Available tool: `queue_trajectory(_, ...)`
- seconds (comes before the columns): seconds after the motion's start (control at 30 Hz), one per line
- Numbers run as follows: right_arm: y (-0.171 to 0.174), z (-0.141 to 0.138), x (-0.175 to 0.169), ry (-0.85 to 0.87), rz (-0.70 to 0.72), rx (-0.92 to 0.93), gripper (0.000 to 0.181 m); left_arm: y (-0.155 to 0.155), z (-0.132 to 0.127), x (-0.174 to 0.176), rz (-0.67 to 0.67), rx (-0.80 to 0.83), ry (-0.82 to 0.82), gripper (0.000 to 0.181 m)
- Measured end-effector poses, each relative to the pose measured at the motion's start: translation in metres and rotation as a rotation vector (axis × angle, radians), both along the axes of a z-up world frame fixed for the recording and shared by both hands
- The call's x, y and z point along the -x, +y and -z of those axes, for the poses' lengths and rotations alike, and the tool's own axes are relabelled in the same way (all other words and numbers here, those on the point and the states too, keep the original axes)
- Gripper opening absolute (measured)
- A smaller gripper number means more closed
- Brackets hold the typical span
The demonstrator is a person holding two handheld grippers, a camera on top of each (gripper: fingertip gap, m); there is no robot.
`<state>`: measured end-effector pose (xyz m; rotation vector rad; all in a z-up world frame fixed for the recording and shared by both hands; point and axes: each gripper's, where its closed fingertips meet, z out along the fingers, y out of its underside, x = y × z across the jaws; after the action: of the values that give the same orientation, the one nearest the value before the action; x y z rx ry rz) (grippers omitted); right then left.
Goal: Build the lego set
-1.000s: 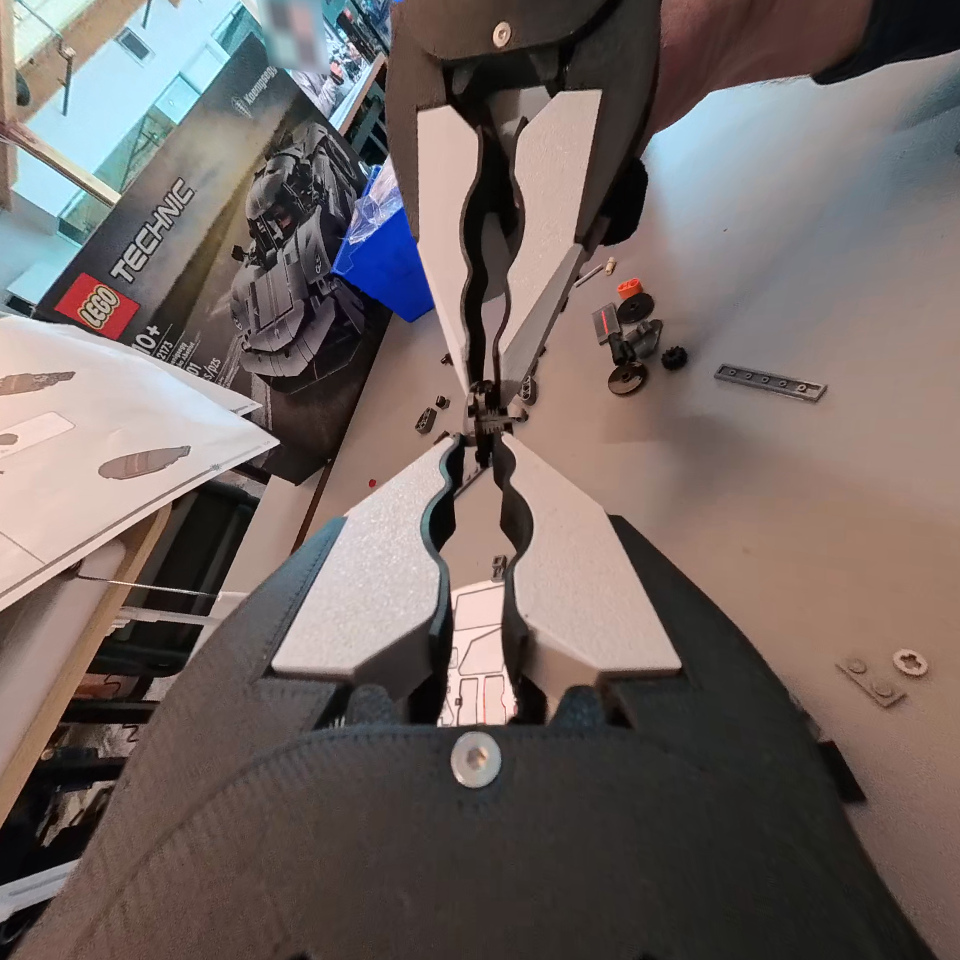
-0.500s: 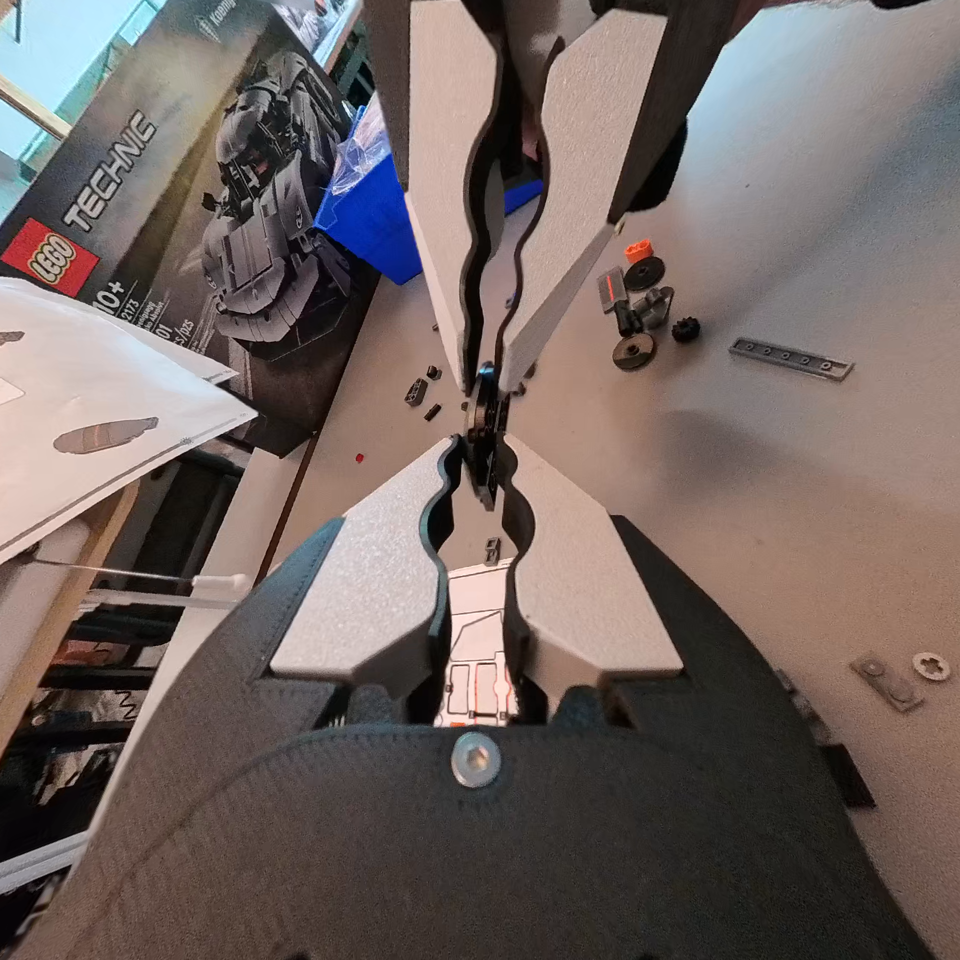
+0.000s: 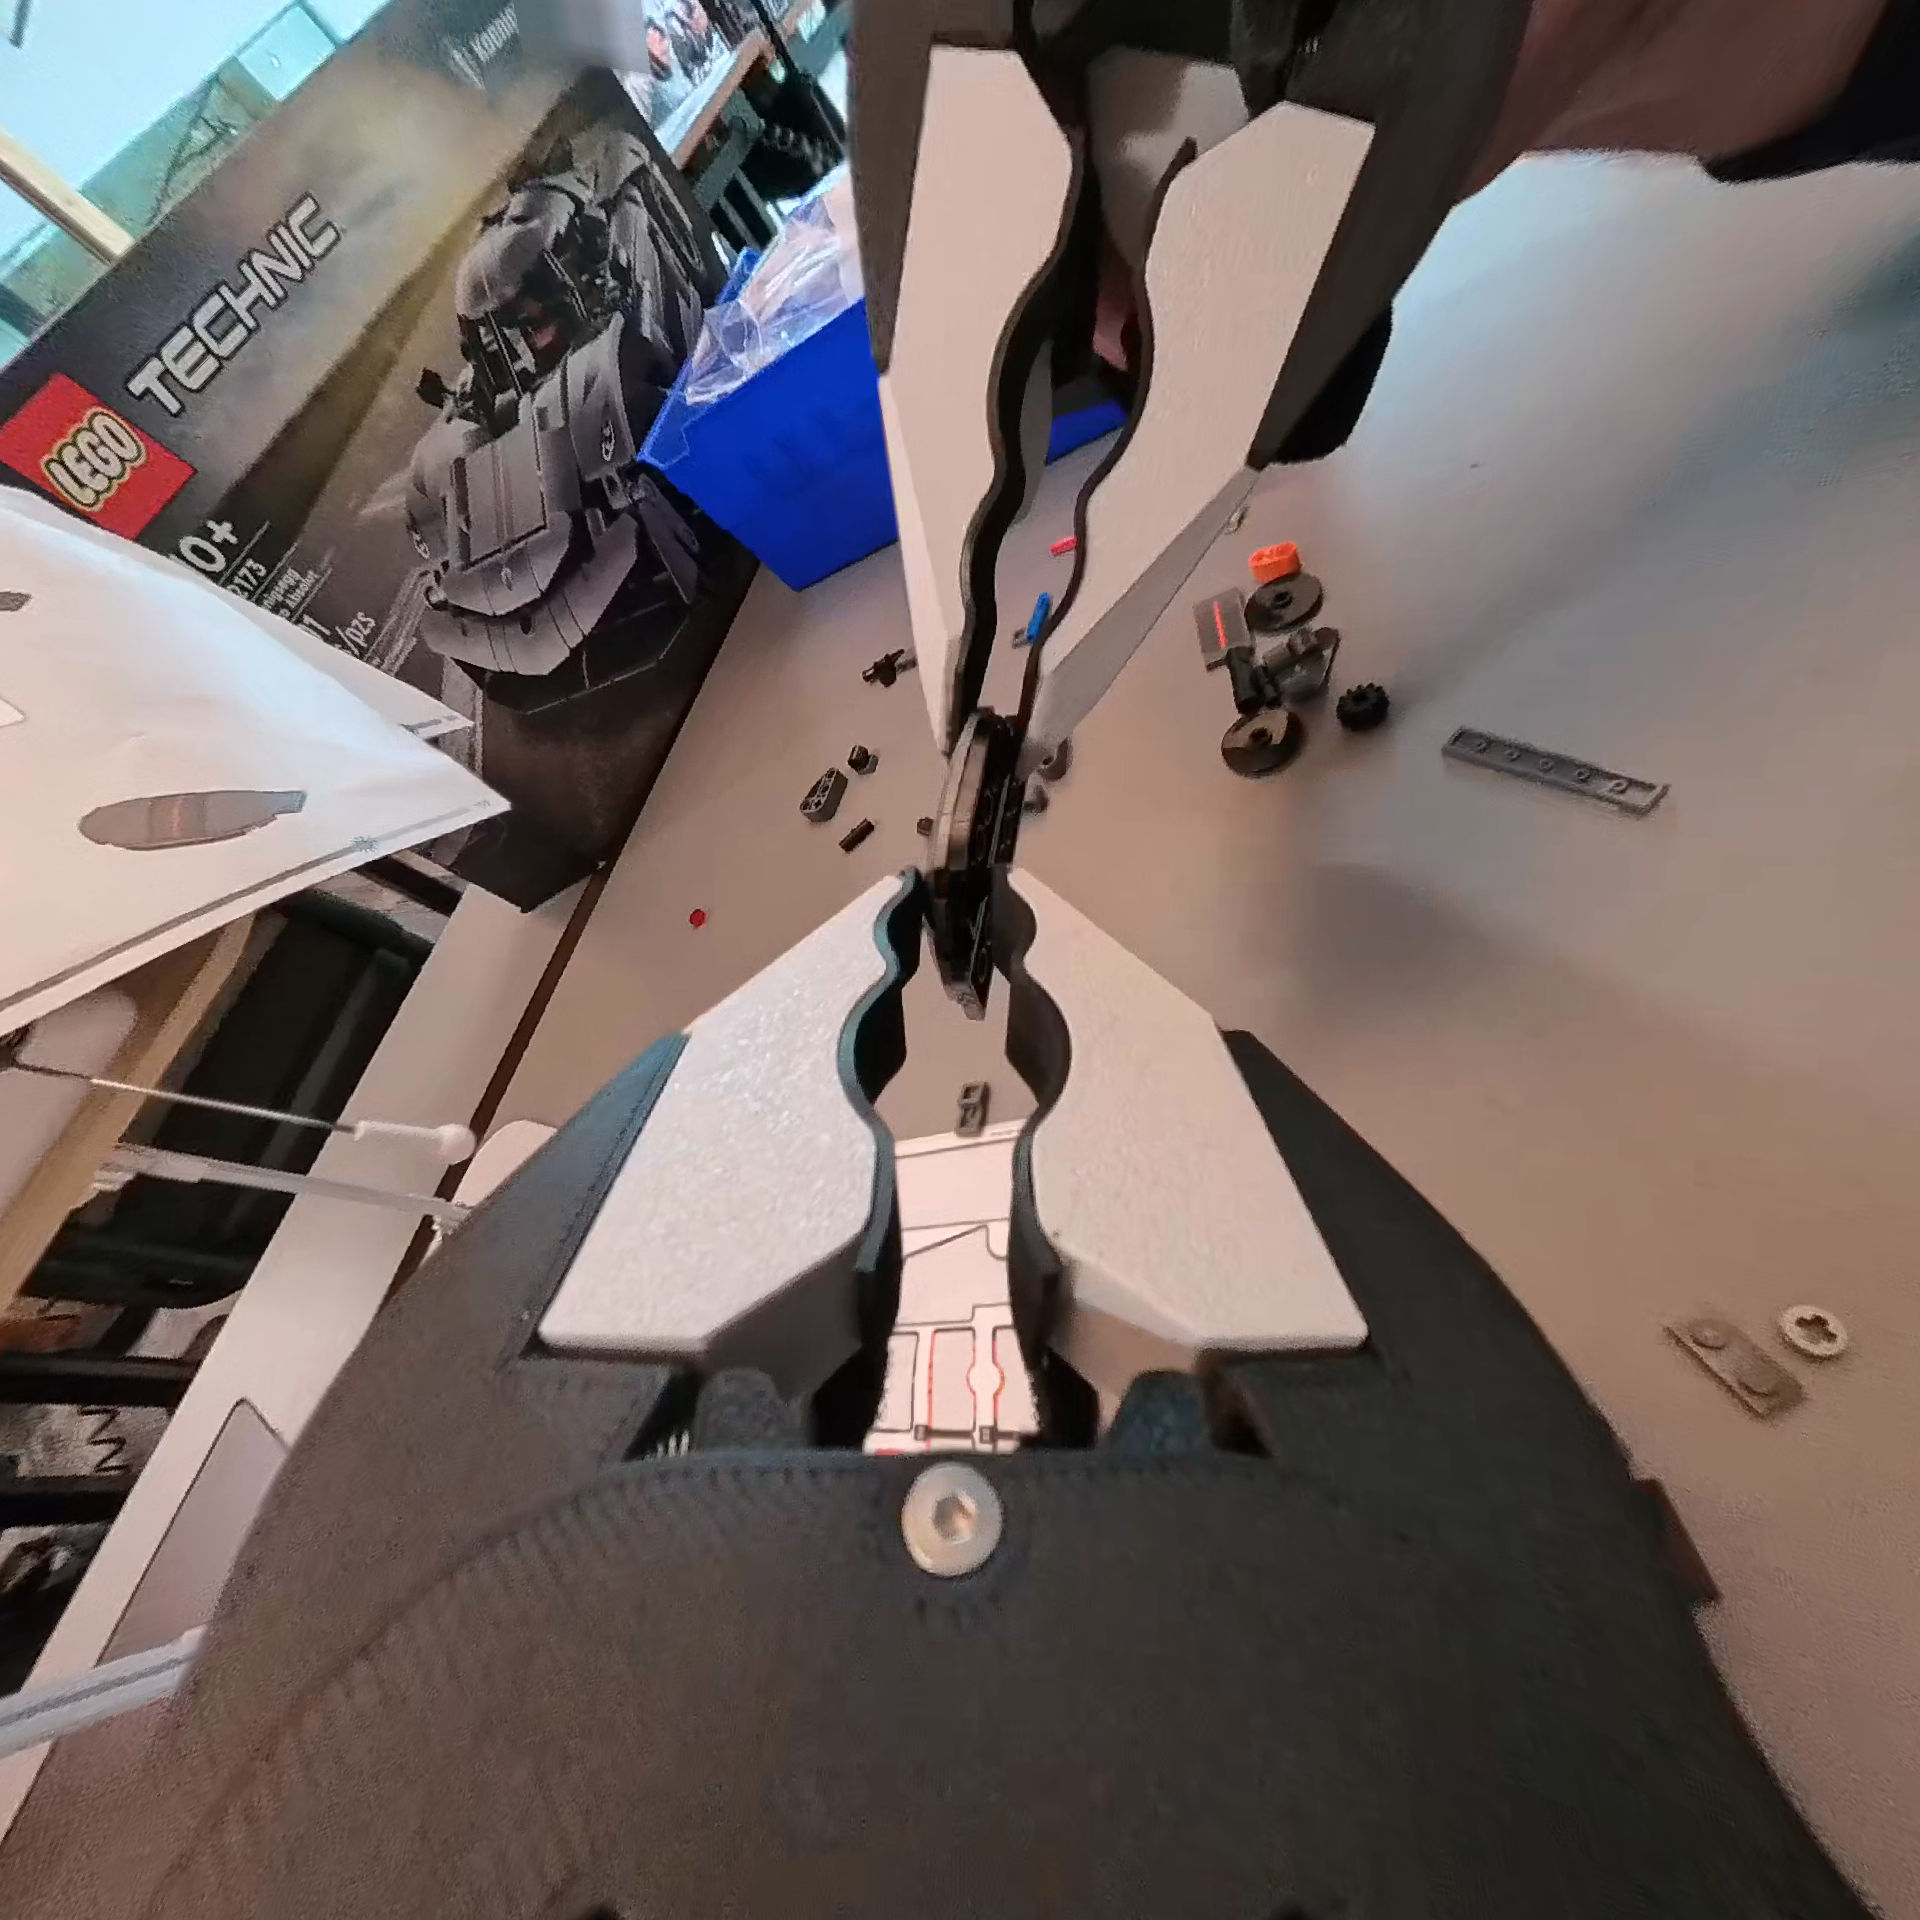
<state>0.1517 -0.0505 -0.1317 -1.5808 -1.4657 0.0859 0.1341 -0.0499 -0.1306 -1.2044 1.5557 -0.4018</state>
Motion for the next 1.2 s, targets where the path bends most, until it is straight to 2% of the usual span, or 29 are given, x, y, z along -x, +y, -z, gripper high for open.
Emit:
queue_trajectory(0.5,-0.006,-0.006,0.006,0.022,-0.032,-0.012,0.008,0.005,0.013,0.0,-0.023,0.023,0.052,0.01)
queue_trajectory(0.63,-0.005,-0.003,0.005,0.017,-0.027,0.006,0.008,0.002,0.006,-0.003,-0.021,-0.011,0.035,0.015)
queue_trajectory(0.73,-0.005,-0.001,0.006,0.017,-0.031,0.013,0.008,0.0,0.007,-0.003,-0.013,-0.034,0.05,0.008)
queue_trajectory(1.0,-0.009,-0.003,0.013,0.056,-0.068,0.025,0.013,-0.005,0.006,-0.005,-0.003,-0.094,0.07,0.007)
queue_trajectory(1.2,-0.01,0.001,0.015,0.03,-0.079,0.02,0.008,-0.01,0.008,-0.006,0.01,-0.118,0.093,0.007)
